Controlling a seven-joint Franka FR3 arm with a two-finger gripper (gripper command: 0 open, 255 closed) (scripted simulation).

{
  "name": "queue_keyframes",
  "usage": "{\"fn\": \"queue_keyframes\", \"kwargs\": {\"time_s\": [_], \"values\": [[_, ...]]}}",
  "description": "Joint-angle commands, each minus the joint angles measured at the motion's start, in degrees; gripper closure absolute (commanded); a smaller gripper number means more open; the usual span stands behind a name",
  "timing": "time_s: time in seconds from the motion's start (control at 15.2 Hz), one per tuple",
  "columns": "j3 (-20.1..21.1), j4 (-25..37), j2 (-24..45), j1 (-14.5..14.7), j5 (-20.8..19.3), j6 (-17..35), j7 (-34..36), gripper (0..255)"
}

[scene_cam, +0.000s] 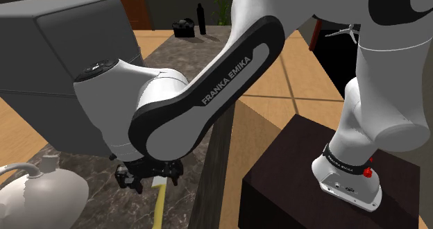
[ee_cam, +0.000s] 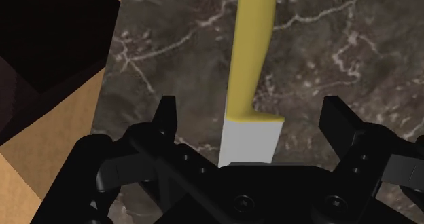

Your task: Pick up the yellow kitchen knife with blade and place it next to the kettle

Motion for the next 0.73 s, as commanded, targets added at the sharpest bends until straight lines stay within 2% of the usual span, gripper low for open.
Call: {"fn": "queue_keyframes", "kwargs": {"time_s": [0.0, 0.13, 0.66], "values": [[0.25, 1.62, -1.16, -0.26, 0.65, -2.66, -0.43, 0], [0.47, 3.53, -2.43, -0.54, 1.36, -5.72, -0.90, 0], [0.47, 3.53, -2.43, -0.53, 1.36, -5.72, -0.90, 0]]}}
